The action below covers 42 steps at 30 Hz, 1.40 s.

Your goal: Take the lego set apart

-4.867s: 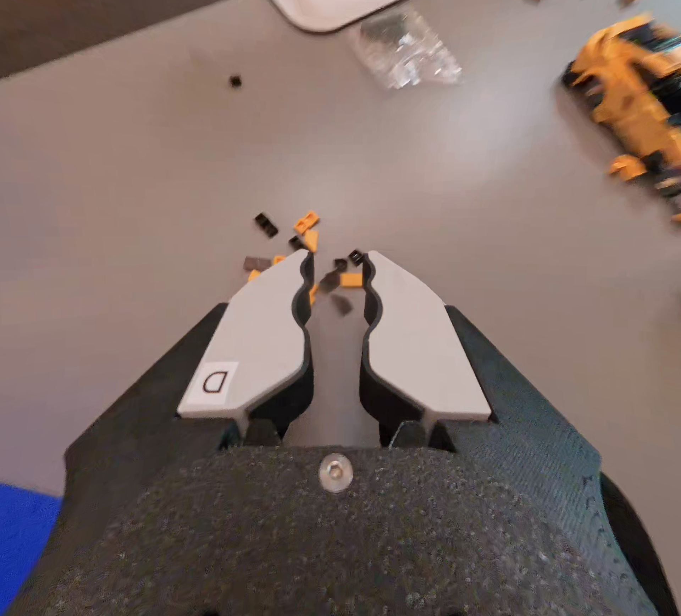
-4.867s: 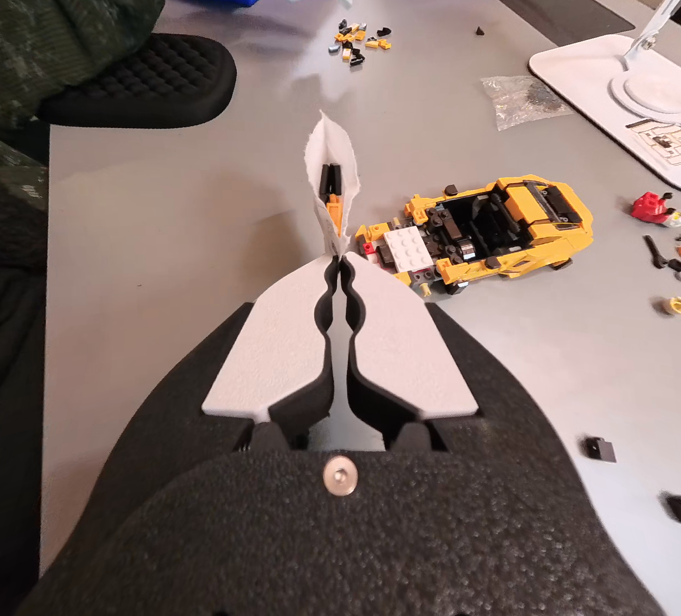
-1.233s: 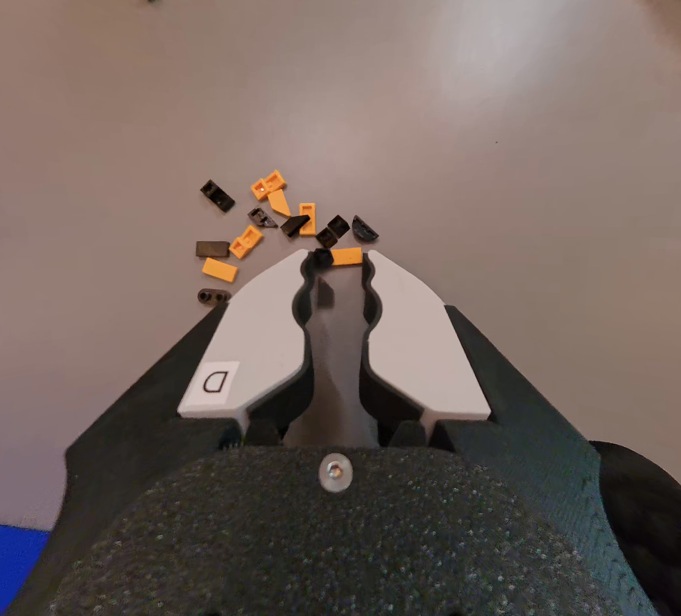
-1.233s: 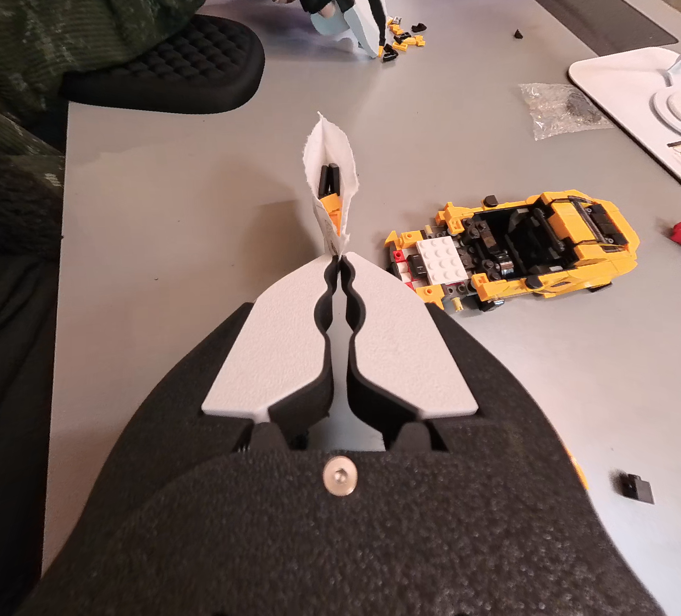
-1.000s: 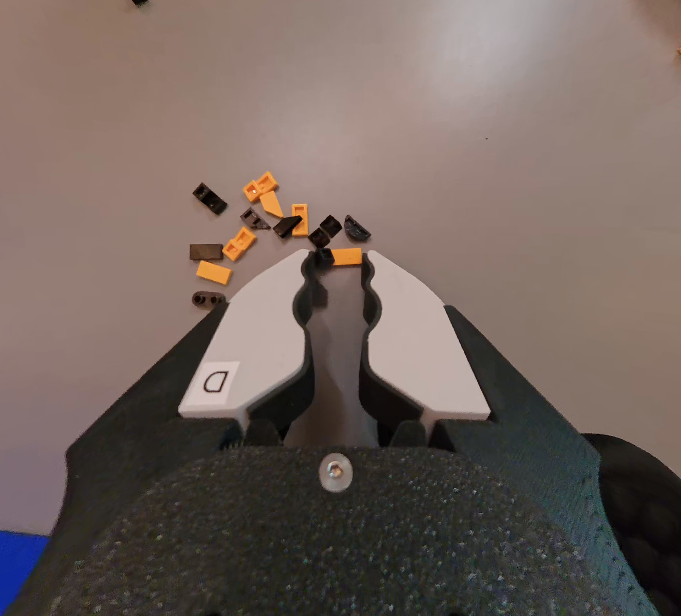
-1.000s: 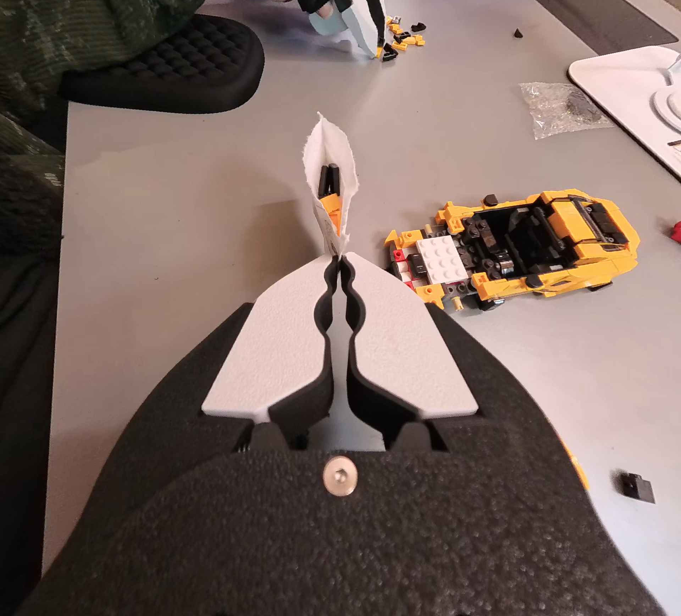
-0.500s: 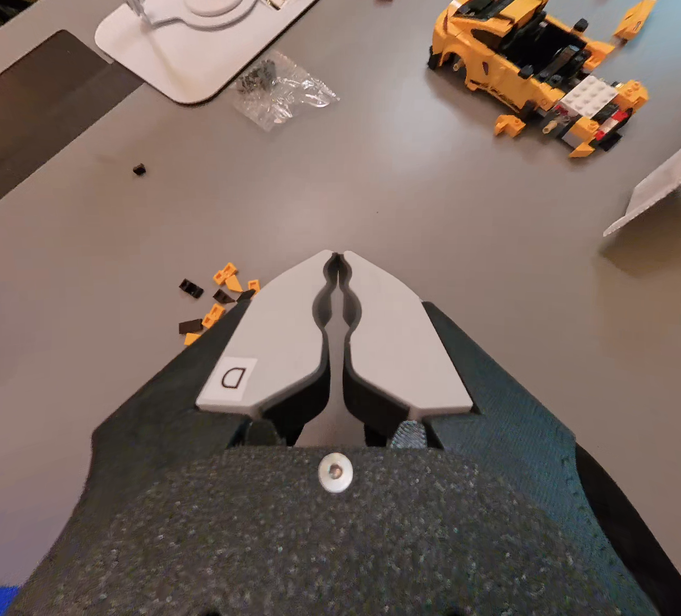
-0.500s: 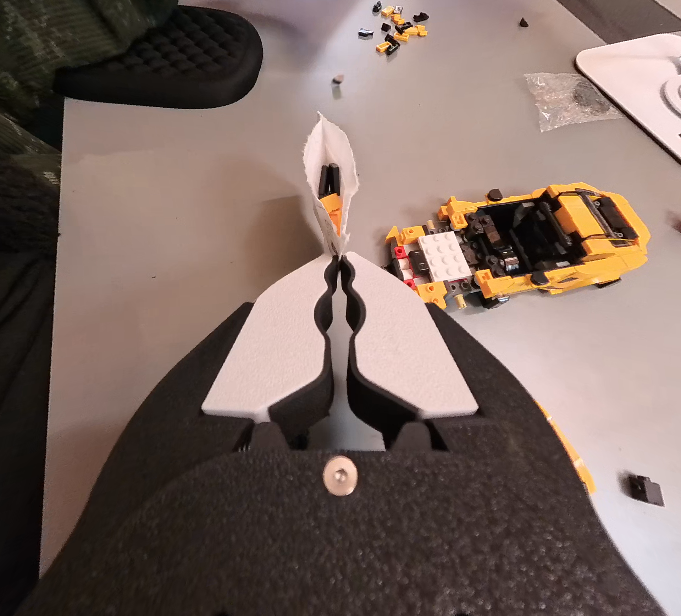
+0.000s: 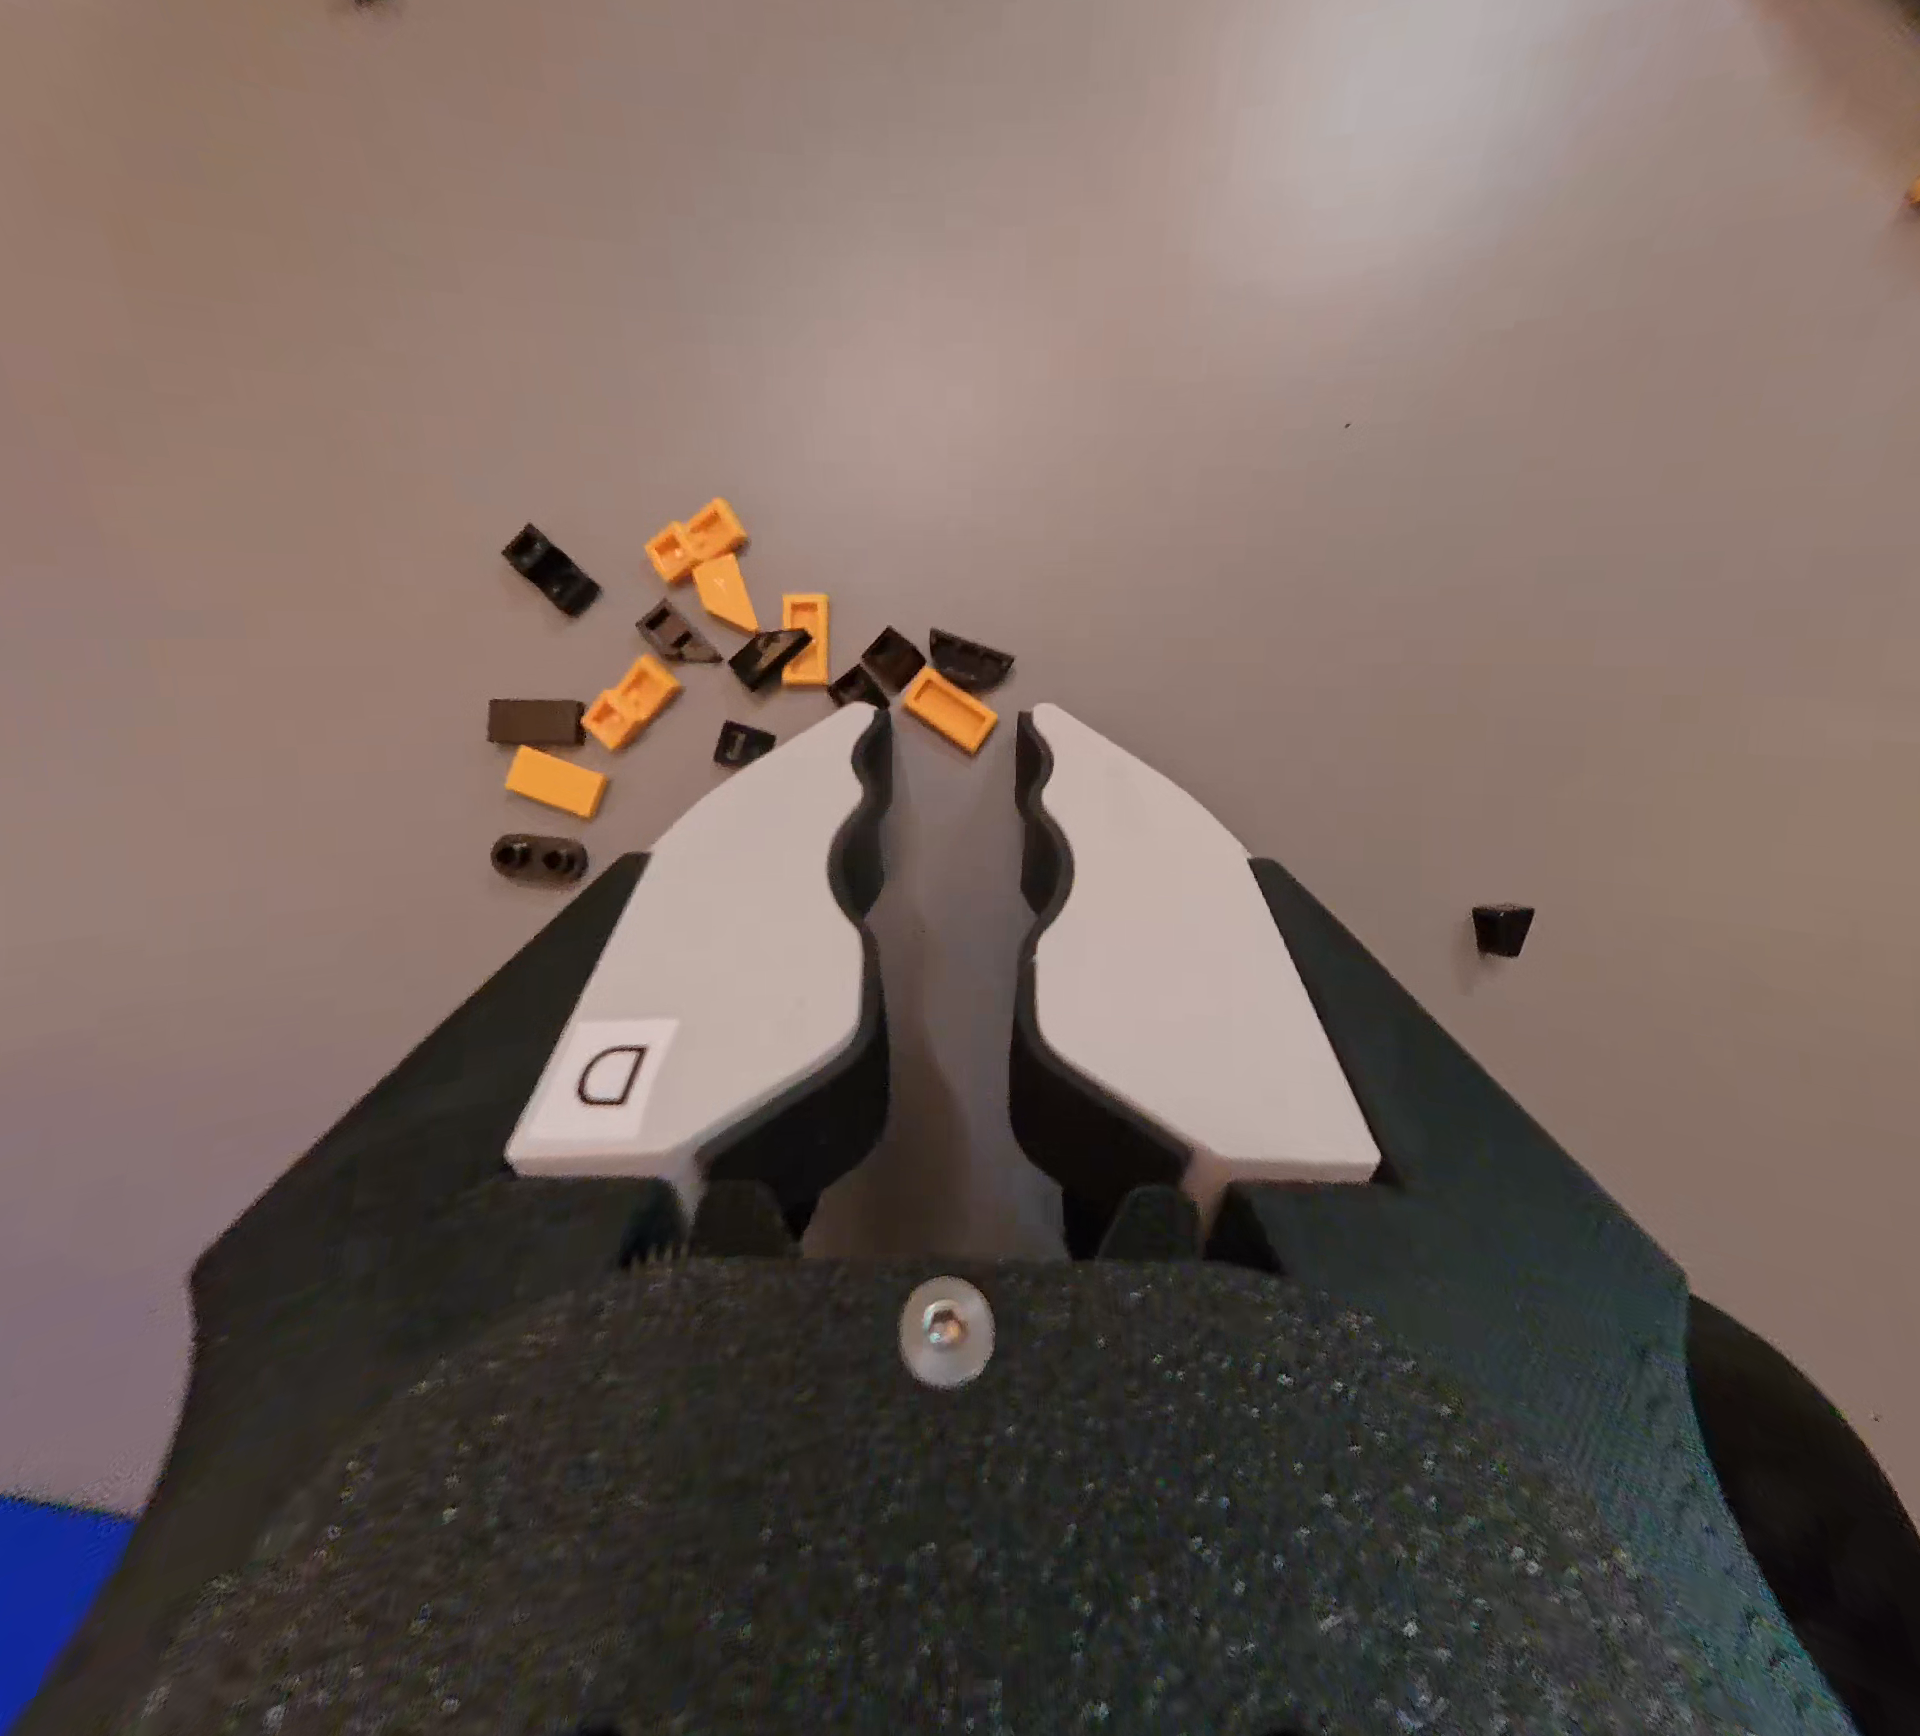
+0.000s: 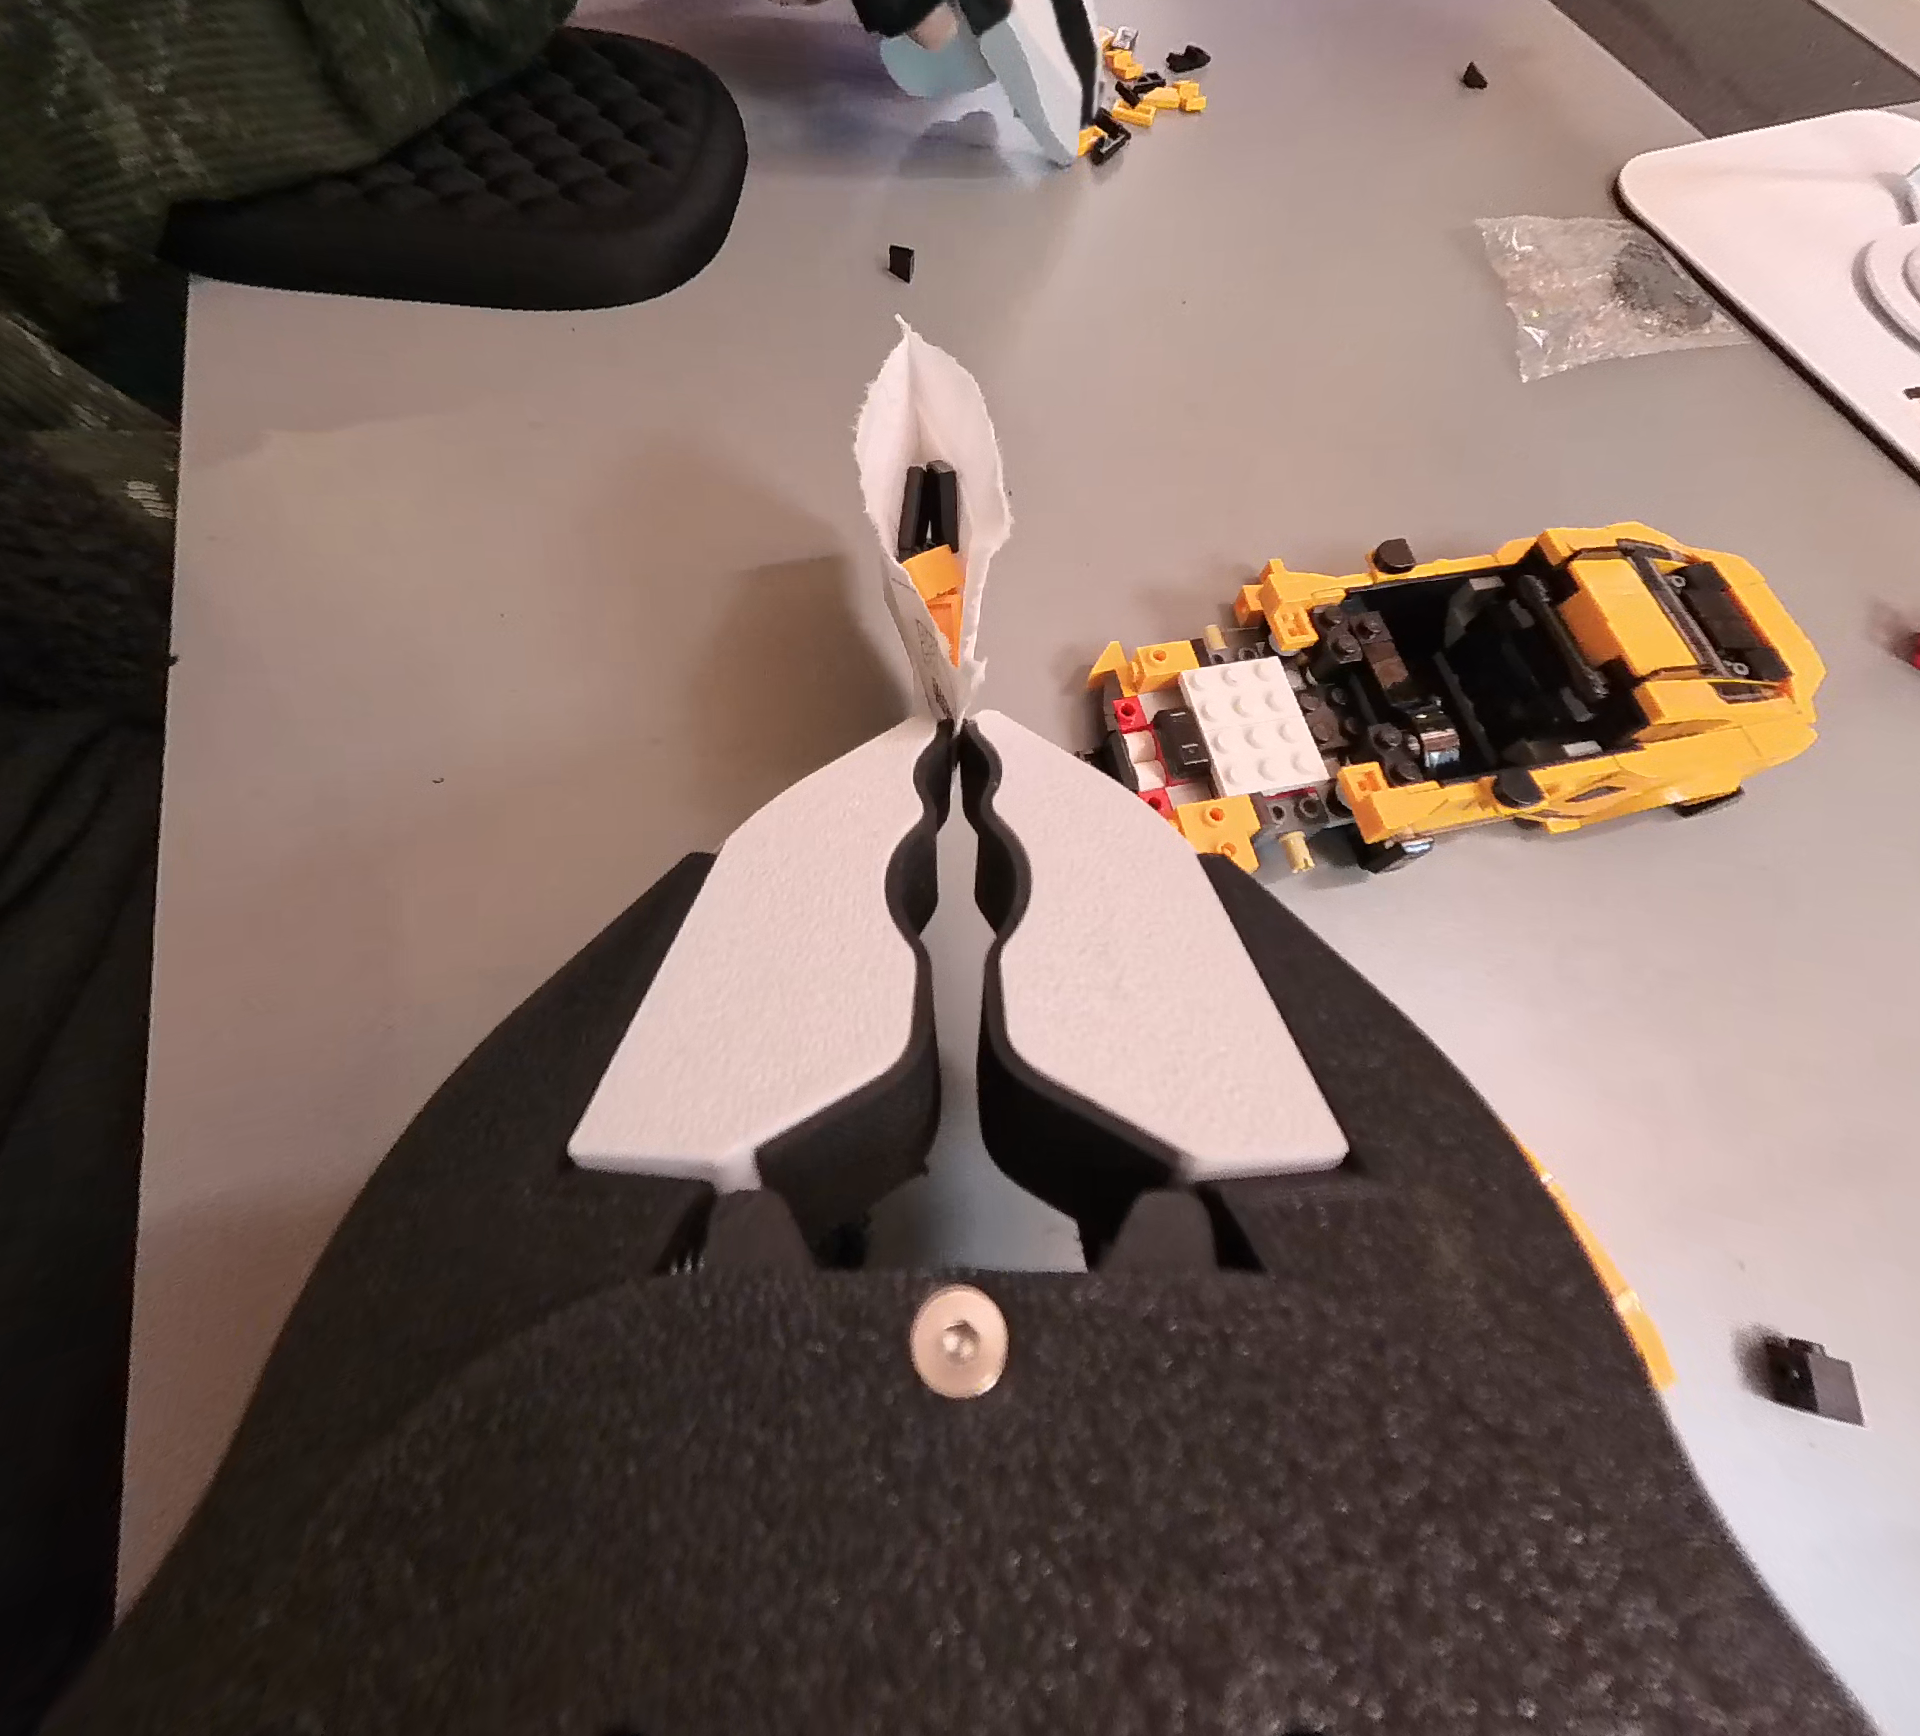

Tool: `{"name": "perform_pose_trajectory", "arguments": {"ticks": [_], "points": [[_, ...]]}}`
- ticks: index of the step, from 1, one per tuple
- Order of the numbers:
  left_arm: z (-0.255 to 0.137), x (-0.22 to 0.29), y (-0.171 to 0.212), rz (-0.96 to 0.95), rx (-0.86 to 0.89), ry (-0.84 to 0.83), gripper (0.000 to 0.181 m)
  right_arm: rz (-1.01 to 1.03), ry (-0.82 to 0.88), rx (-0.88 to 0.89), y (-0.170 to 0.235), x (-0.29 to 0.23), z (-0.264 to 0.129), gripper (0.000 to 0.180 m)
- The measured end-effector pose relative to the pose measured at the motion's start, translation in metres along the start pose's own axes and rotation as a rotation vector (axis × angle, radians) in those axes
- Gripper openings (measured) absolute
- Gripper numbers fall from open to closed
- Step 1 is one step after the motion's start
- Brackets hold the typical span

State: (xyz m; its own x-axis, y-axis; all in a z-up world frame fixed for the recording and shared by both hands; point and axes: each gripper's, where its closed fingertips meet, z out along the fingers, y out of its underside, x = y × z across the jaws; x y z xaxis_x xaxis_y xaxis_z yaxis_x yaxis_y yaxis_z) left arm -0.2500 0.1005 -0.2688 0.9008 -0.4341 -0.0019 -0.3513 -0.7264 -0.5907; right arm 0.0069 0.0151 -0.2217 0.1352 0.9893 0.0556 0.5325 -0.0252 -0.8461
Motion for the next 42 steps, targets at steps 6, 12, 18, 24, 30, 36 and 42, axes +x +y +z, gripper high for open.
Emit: {"name": "perform_pose_trajectory", "arguments": {"ticks": [6,12,18,24,30,36,42], "points": [[0.004,0.000,-0.005,-0.010,0.009,-0.013,0.008,0.000,0.001,-0.002,0.000,0.000,0.000,0.001],[-0.012,0.039,-0.019,0.132,0.099,0.160,0.007,0.003,0.008,0.008,-0.001,0.002,-0.002,0.001],[-0.081,0.179,-0.069,0.487,0.468,0.589,0.007,-0.005,-0.001,-0.008,0.002,0.000,0.002,0.001],[-0.069,0.248,-0.060,0.691,0.410,0.659,0.007,-0.026,-0.022,-0.001,0.000,-0.006,0.003,0.001],[-0.056,0.250,-0.057,0.714,0.375,0.619,0.014,-0.039,-0.038,0.011,-0.002,-0.010,0.003,0.001],[-0.066,0.222,-0.062,0.685,0.393,0.537,0.018,-0.031,-0.032,0.015,-0.002,-0.008,0.002,0.001],[-0.063,0.110,-0.043,0.468,0.250,0.229,0.024,-0.025,-0.030,0.005,0.000,-0.007,0.003,0.001]]}}
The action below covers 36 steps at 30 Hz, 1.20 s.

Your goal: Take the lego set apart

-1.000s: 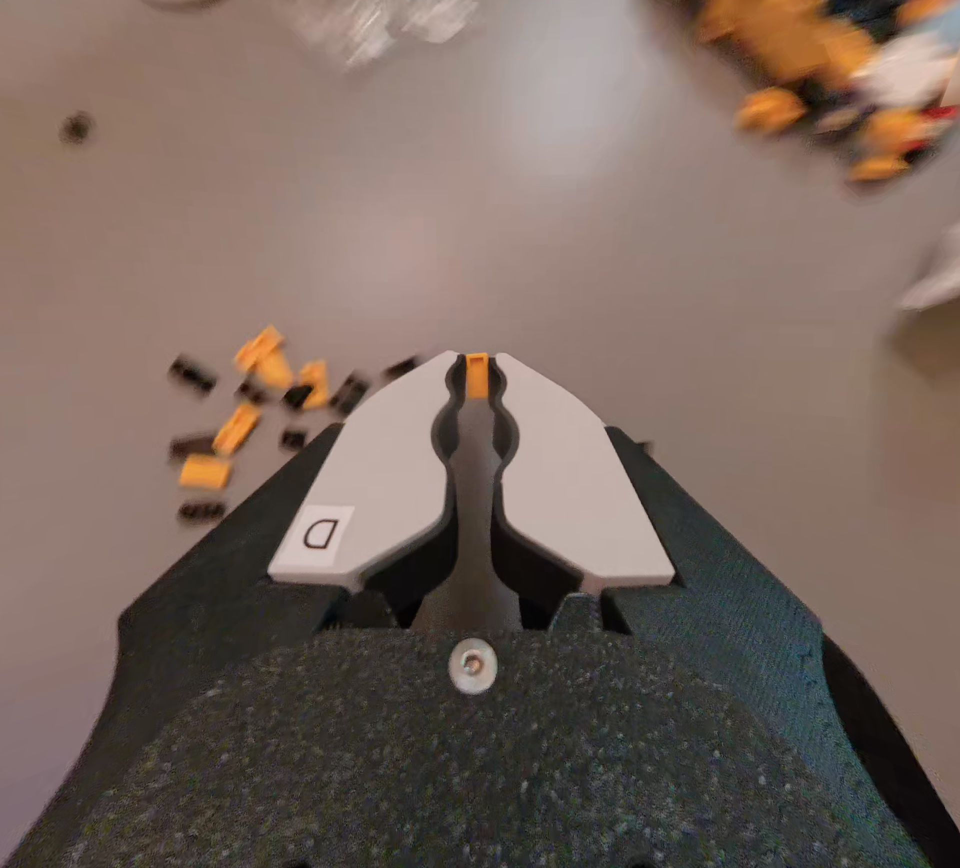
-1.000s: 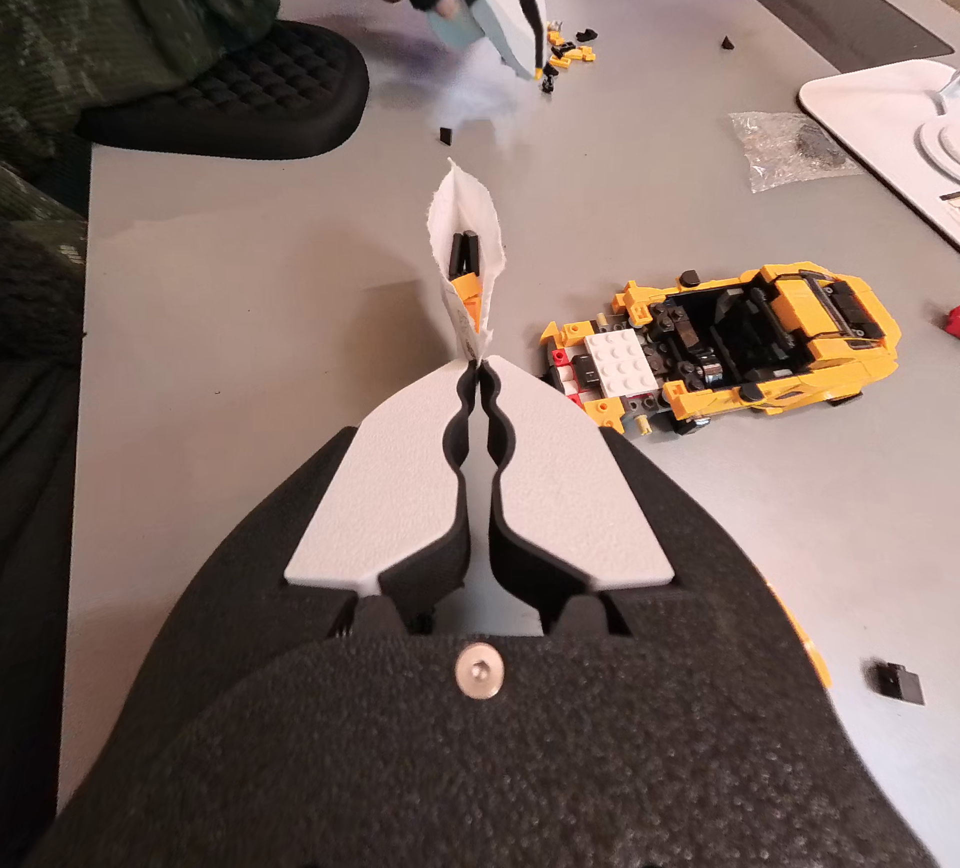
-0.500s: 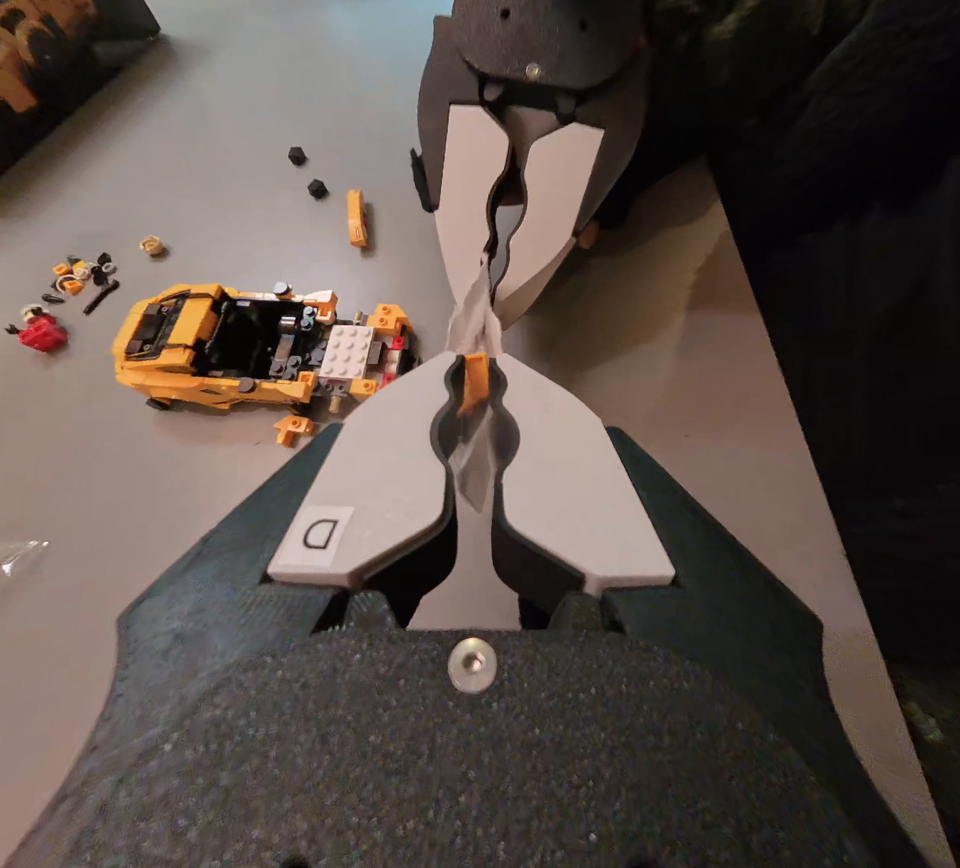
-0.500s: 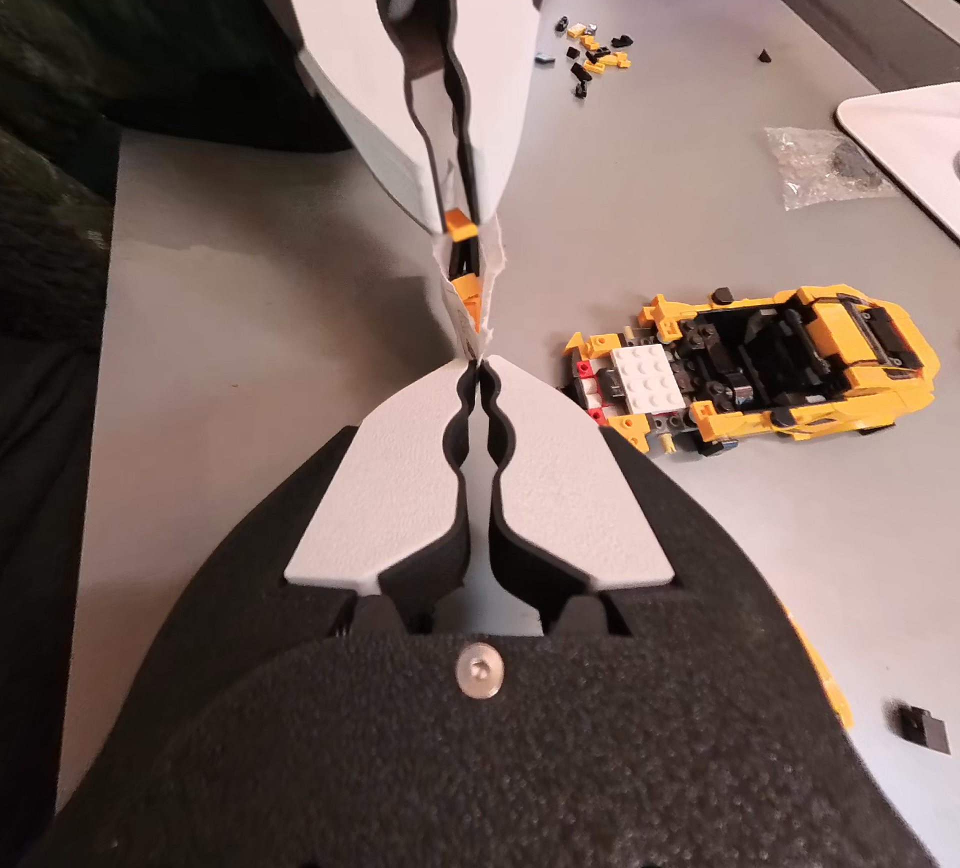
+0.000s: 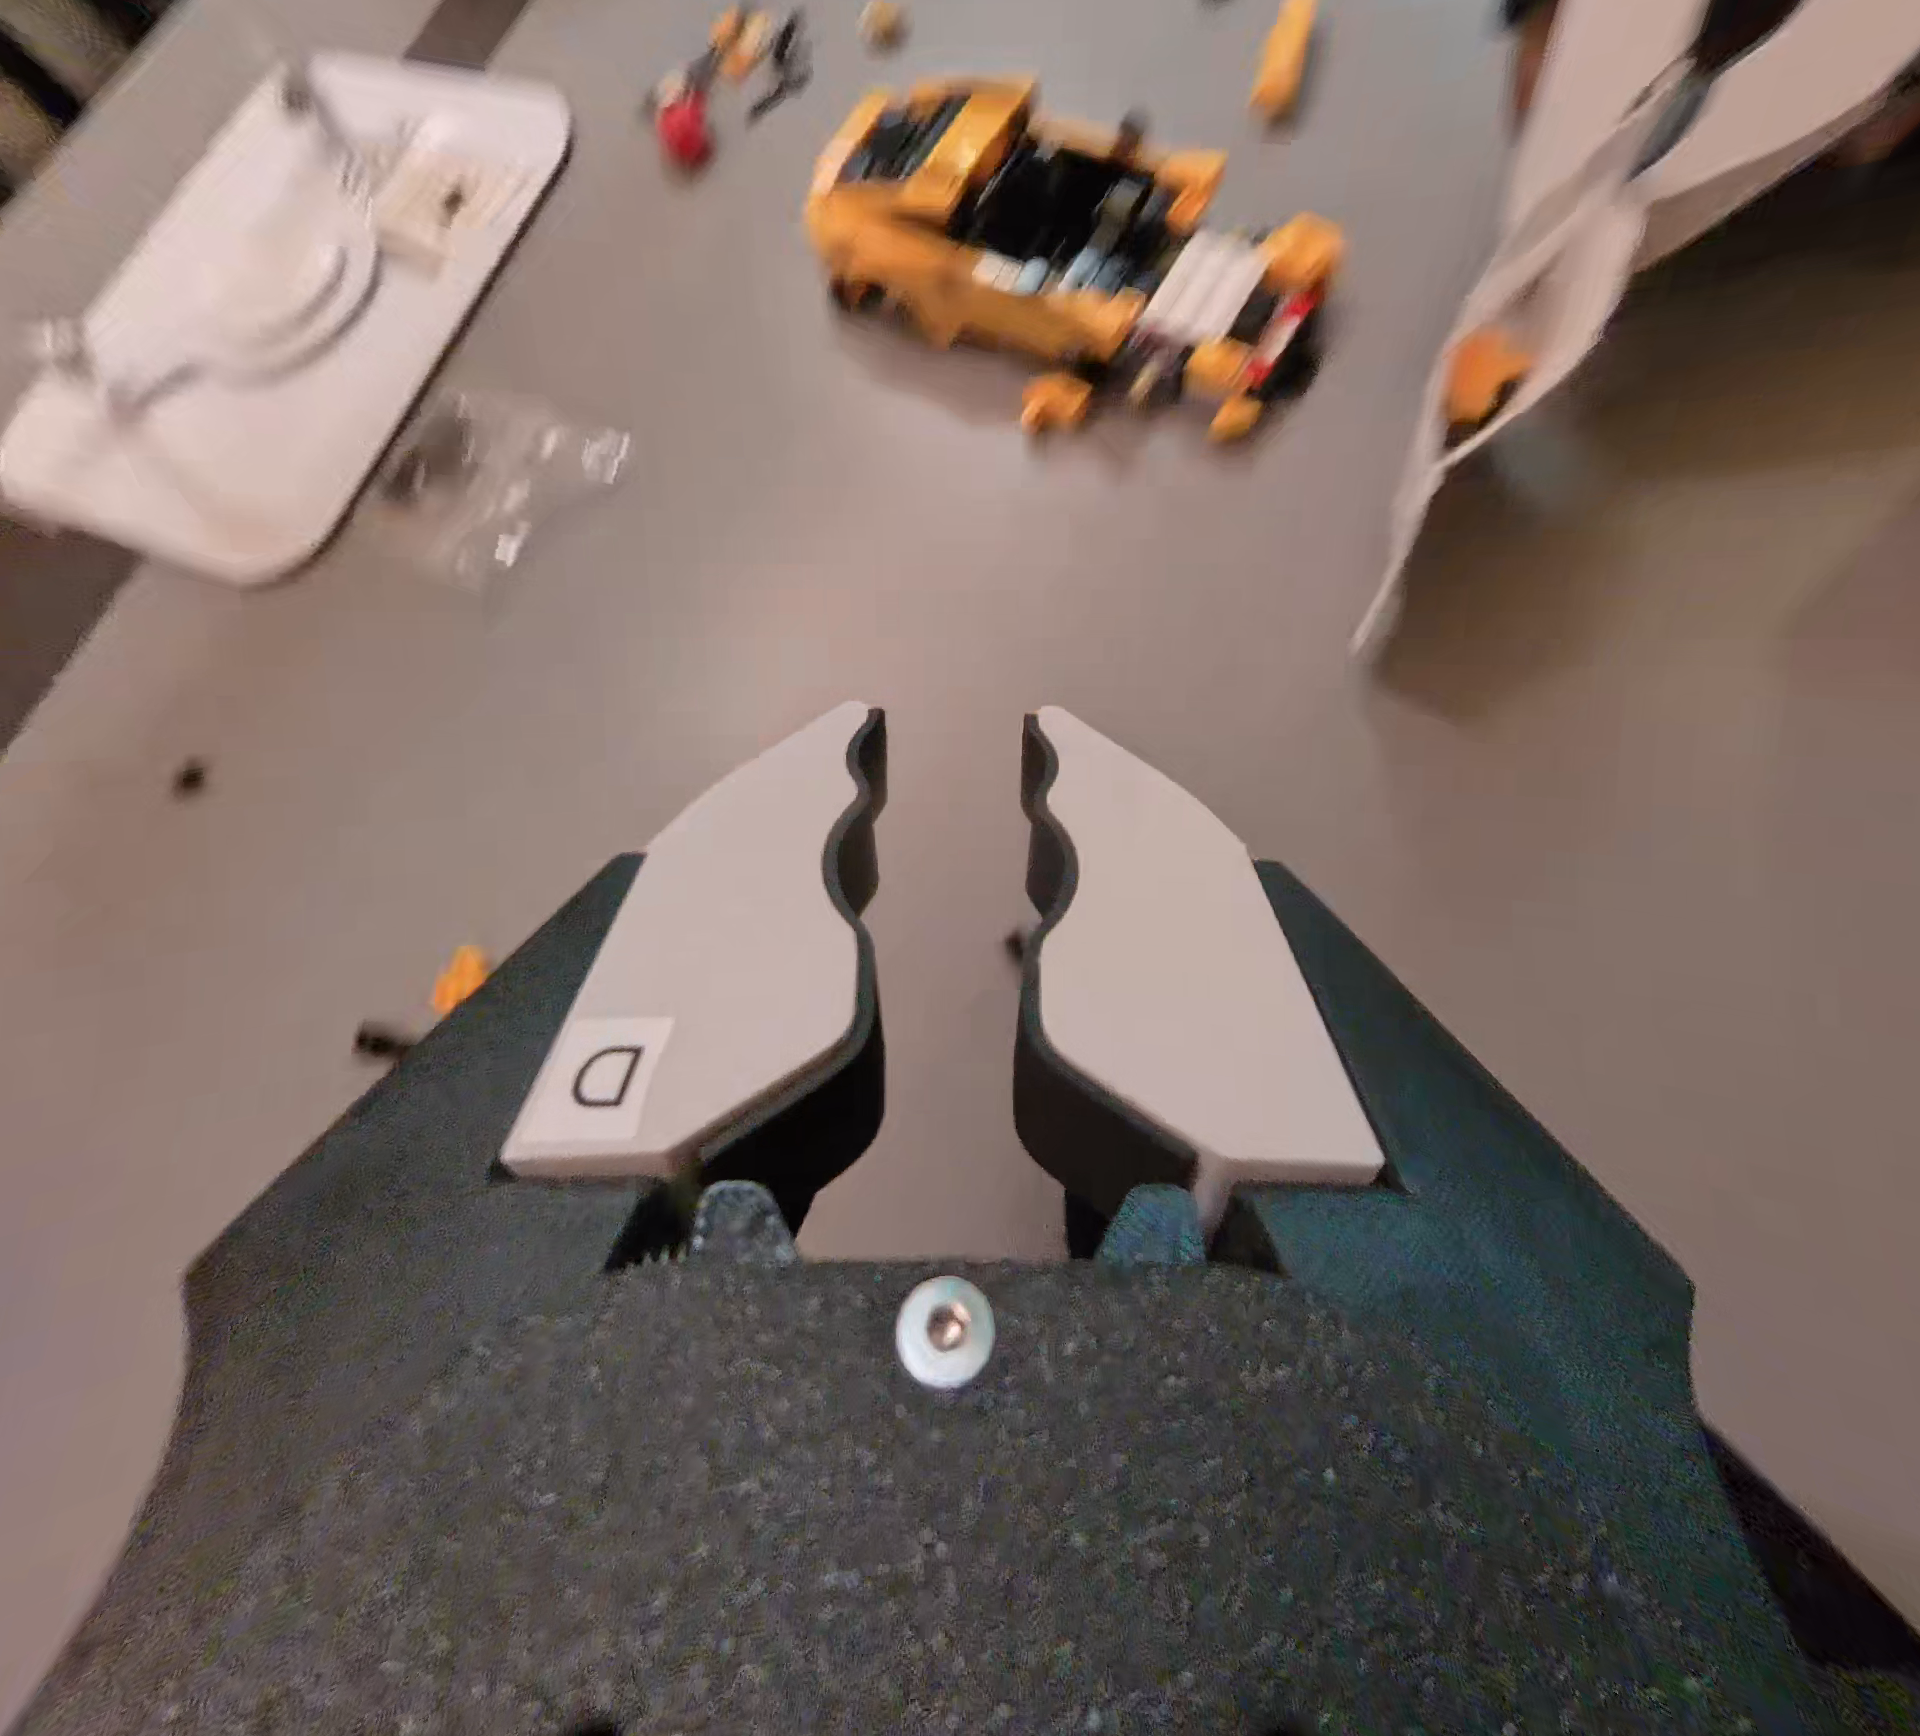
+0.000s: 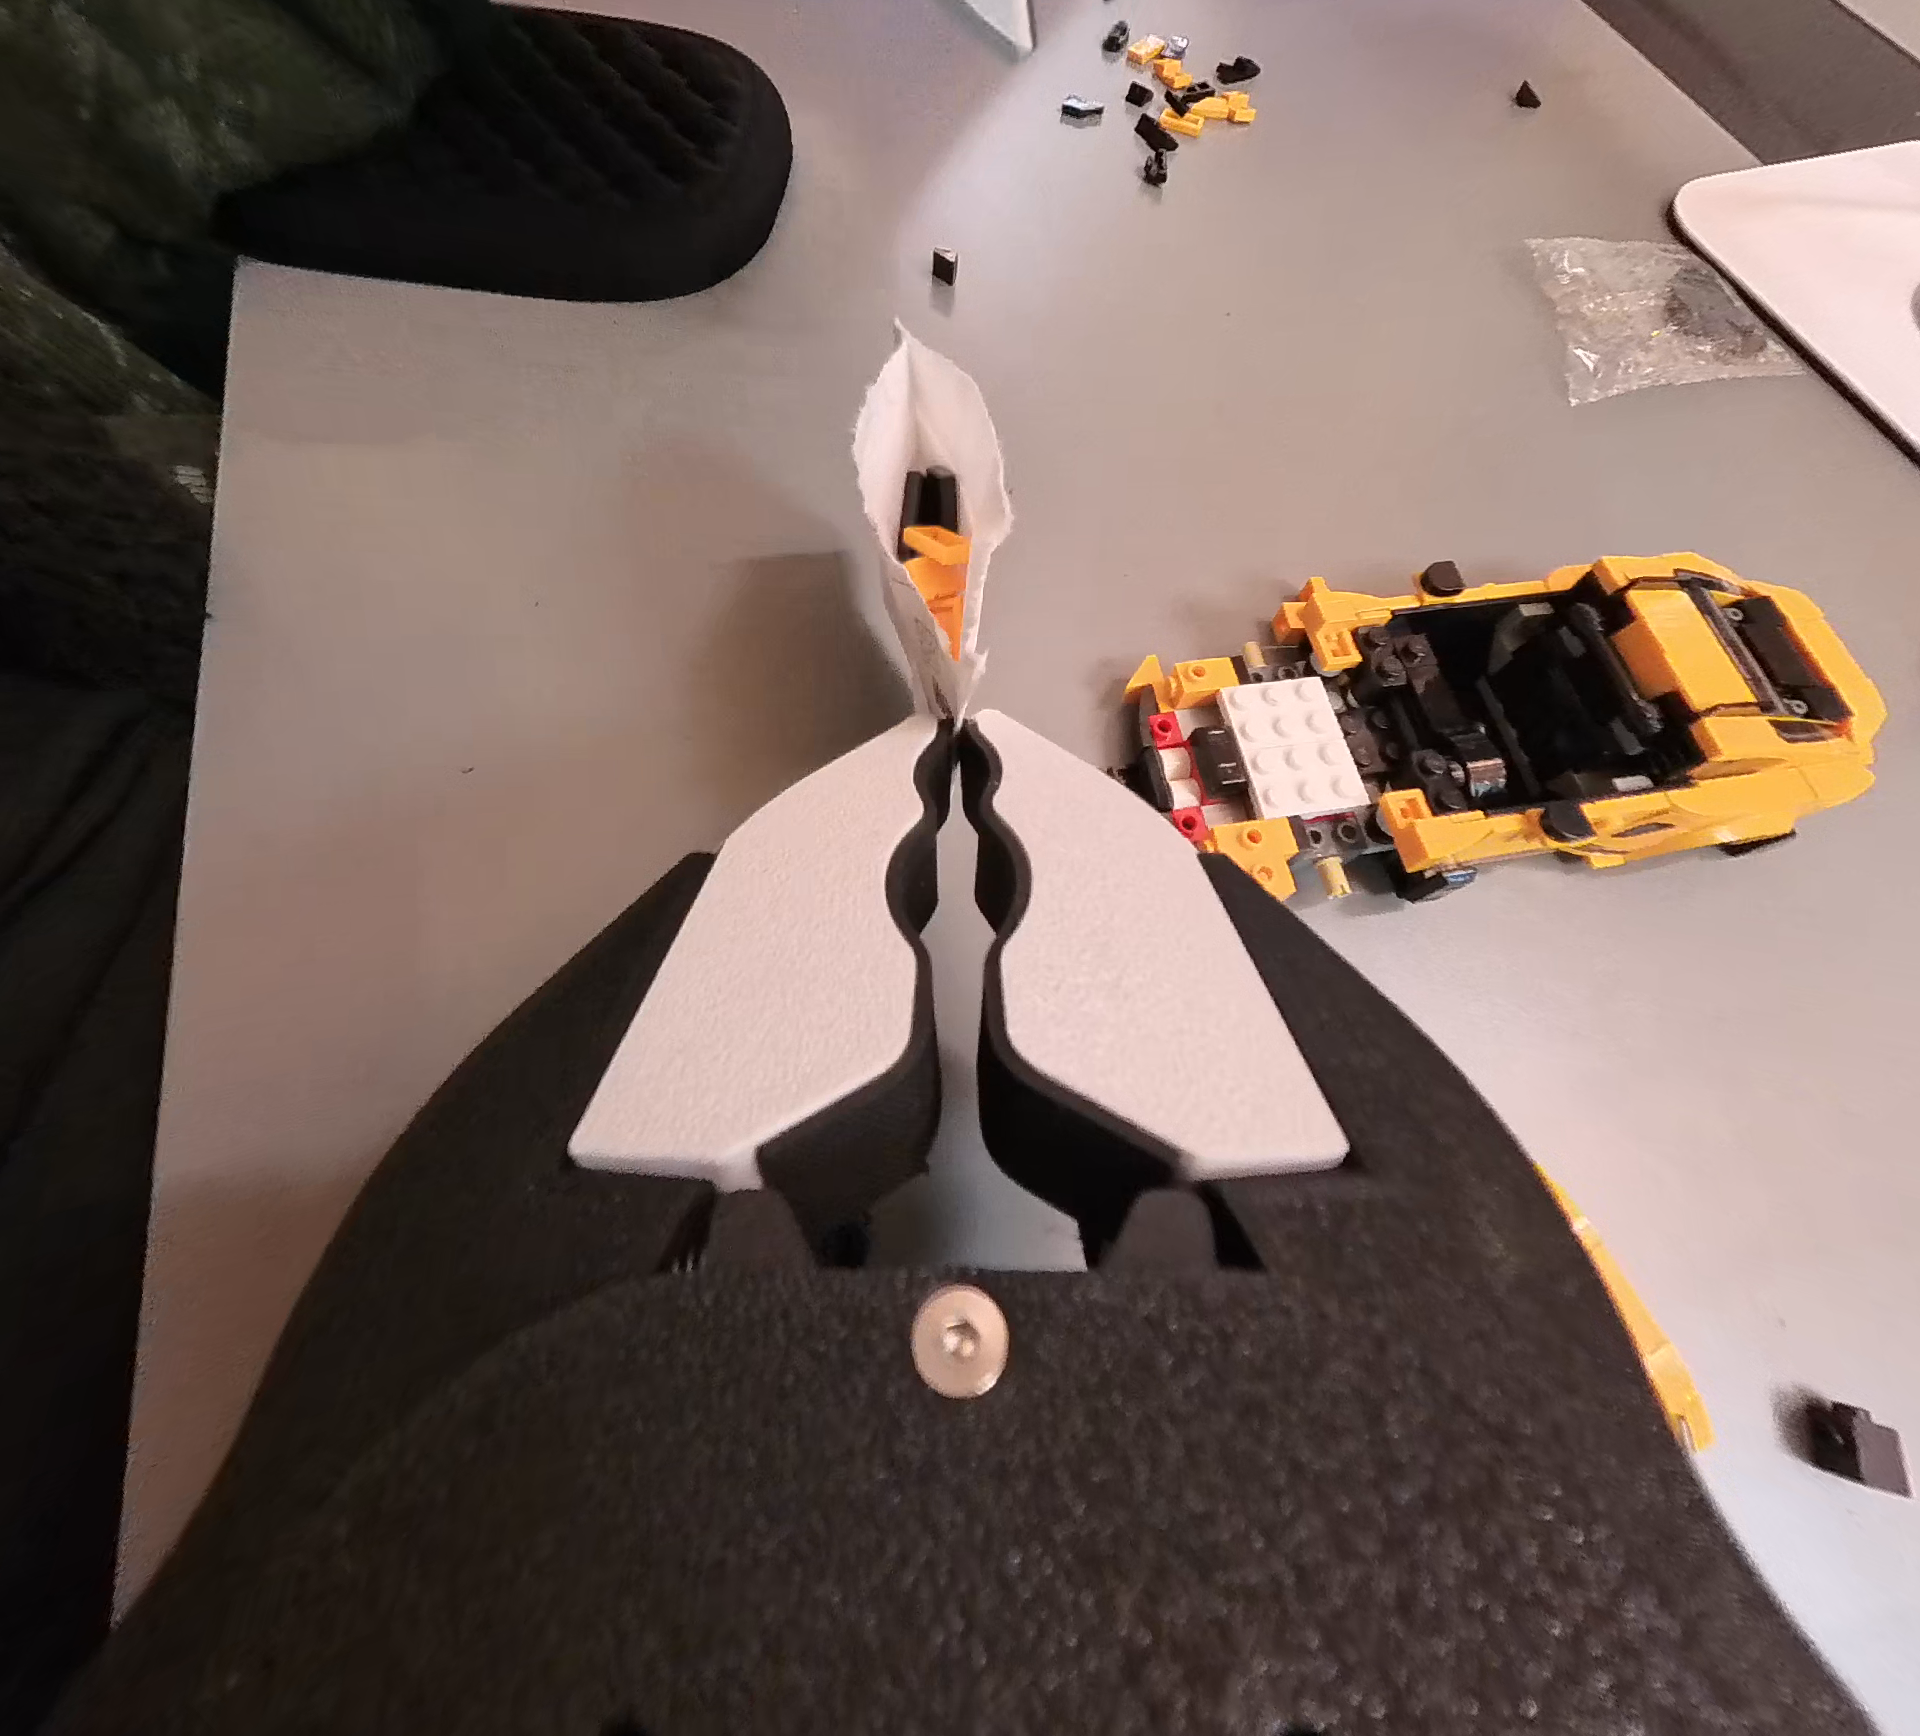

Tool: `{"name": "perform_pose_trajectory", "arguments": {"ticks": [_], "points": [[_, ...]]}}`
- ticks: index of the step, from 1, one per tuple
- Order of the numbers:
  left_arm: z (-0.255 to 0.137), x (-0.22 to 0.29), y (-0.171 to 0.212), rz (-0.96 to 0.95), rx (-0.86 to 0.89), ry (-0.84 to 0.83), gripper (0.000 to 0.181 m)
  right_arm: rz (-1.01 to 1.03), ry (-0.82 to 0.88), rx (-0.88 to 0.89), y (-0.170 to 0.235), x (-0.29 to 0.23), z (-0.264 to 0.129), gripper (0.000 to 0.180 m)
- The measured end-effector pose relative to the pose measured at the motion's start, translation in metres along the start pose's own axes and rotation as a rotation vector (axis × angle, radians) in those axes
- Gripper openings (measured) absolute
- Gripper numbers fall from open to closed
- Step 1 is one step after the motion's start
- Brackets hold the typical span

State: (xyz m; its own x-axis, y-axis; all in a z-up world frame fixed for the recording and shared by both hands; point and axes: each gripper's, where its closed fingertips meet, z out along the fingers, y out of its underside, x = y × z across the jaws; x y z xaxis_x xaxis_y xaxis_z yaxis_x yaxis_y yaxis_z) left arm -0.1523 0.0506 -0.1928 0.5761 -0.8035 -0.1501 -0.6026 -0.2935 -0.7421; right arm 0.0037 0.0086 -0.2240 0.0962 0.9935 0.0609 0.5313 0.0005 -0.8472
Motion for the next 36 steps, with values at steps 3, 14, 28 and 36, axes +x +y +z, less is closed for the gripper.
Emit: {"name": "perform_pose_trajectory", "arguments": {"ticks": [3,14,28,36], "points": [[-0.004,-0.004,0.037,-0.103,-0.105,0.036,0.024,0.007,-0.003,0.001,0.000,0.000,0.000,0.001],[0.023,0.015,0.080,-0.120,-0.334,0.138,0.011,0.008,-0.003,0.002,0.000,0.000,0.000,0.001],[0.029,0.102,-0.061,0.180,0.192,0.346,0.004,-0.006,-0.010,-0.002,-0.001,-0.002,0.002,0.001],[0.045,0.108,-0.060,0.218,0.178,0.328,0.017,-0.006,-0.010,0.003,-0.002,-0.003,0.000,0.001]]}}
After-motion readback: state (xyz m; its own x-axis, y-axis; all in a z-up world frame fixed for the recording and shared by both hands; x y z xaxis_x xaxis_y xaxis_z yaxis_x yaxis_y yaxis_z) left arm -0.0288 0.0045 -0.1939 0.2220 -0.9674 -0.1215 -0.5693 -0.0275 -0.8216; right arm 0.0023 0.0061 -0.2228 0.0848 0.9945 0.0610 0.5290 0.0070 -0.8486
